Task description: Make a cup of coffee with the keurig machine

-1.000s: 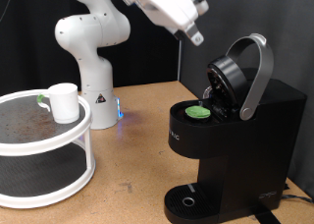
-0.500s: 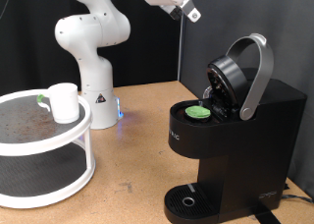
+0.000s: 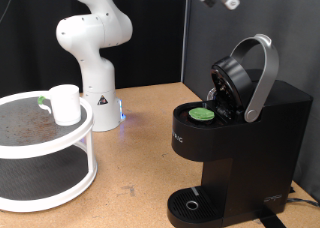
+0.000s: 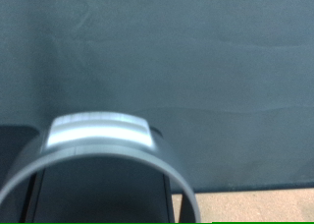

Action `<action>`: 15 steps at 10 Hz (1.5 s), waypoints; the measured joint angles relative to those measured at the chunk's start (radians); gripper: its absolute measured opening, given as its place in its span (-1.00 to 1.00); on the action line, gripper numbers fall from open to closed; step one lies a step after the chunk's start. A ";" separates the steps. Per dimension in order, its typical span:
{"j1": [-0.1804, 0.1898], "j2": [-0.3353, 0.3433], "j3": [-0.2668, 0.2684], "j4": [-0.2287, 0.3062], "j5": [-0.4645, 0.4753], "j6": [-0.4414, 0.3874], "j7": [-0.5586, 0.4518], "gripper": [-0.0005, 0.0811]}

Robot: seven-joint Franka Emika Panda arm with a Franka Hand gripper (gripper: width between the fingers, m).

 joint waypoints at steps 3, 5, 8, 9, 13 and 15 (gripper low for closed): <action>0.021 0.004 0.088 0.001 -0.001 0.100 0.078 0.99; 0.036 0.012 0.137 0.002 -0.001 0.142 0.118 0.99; 0.047 0.043 0.203 0.003 -0.027 0.179 0.173 0.69; 0.047 0.055 0.219 0.003 -0.043 0.194 0.190 0.69; 0.046 0.096 0.244 -0.010 -0.092 0.241 0.212 -0.48; 0.044 0.105 0.243 -0.027 -0.106 0.263 0.207 -0.79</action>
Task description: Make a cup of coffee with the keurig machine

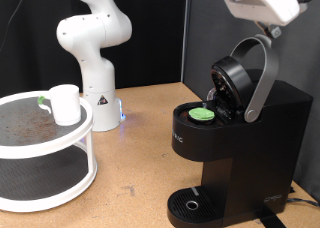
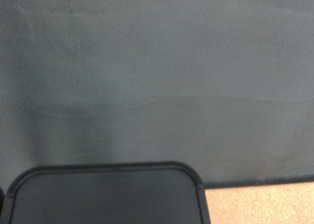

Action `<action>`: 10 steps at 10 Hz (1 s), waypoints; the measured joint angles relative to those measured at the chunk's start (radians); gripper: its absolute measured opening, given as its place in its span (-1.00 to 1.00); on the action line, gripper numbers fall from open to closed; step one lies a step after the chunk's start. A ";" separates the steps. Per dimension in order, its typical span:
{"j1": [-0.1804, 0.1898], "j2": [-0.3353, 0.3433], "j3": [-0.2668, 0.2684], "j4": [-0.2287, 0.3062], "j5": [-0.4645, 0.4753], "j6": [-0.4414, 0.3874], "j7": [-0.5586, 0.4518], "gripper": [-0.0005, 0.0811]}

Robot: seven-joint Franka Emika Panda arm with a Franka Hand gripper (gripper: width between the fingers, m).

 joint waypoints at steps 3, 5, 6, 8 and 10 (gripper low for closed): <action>-0.005 -0.004 -0.013 -0.014 0.010 0.002 -0.039 -0.97; -0.011 -0.025 -0.040 -0.026 0.031 -0.023 -0.095 -0.98; -0.018 -0.039 -0.059 -0.033 0.032 -0.050 -0.127 -0.98; -0.039 -0.067 -0.092 -0.049 0.007 -0.095 -0.175 -0.98; -0.066 -0.087 -0.113 -0.069 -0.060 -0.108 -0.199 -0.98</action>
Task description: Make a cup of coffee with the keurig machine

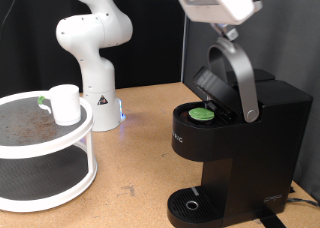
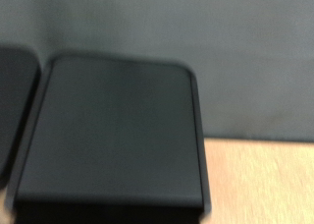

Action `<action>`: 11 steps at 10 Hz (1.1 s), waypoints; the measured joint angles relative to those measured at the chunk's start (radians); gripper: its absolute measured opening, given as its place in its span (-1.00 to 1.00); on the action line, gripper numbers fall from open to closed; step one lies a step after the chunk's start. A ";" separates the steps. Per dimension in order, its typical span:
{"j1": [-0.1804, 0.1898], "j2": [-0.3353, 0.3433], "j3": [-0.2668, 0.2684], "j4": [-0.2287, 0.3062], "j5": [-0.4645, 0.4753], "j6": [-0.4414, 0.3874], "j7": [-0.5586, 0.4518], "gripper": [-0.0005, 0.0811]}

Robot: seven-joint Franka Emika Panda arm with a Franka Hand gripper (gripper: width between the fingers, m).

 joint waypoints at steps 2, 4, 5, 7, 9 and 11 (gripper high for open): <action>-0.031 -0.004 -0.009 -0.017 -0.087 -0.002 0.001 -0.98; -0.059 -0.002 -0.007 -0.045 -0.190 0.027 0.026 -0.98; -0.068 0.000 -0.007 -0.061 -0.226 0.041 0.036 -0.98; -0.087 0.019 -0.009 -0.094 -0.277 0.068 0.036 -0.98; -0.093 0.048 -0.010 -0.134 -0.284 0.121 0.022 -0.98; -0.093 0.073 -0.007 -0.164 -0.279 0.189 0.007 -0.98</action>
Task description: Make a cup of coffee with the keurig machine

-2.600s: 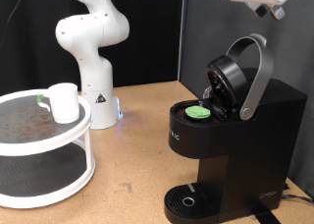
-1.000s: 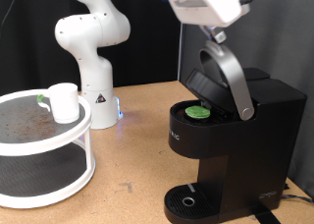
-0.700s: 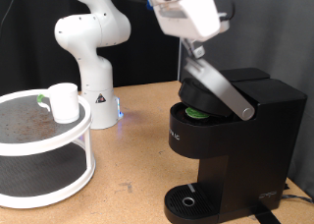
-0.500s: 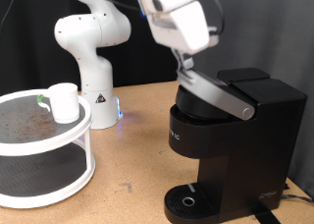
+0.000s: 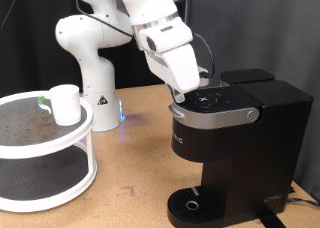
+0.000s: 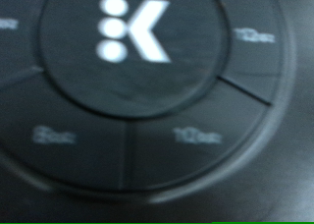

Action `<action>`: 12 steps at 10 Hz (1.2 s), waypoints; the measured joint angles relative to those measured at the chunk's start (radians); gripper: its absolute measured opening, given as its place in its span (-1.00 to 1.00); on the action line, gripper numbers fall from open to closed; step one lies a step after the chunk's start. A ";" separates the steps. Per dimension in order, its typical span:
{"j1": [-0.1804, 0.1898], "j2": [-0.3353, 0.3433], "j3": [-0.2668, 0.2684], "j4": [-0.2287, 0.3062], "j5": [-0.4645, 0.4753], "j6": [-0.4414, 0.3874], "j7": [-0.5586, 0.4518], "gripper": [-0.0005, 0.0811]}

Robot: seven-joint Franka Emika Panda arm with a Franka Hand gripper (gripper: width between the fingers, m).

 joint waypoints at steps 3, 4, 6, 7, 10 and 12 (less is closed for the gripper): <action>0.000 0.000 -0.005 -0.006 0.066 0.013 -0.042 -0.98; 0.001 0.000 -0.013 -0.007 0.141 0.013 -0.088 -0.98; 0.011 0.000 -0.029 -0.007 0.353 -0.010 -0.209 -0.98; 0.010 -0.011 -0.043 0.006 0.419 -0.059 -0.243 -0.98; 0.002 -0.042 -0.084 0.083 0.420 -0.296 -0.255 -0.98; 0.002 -0.039 -0.074 0.060 0.430 -0.211 -0.203 -0.98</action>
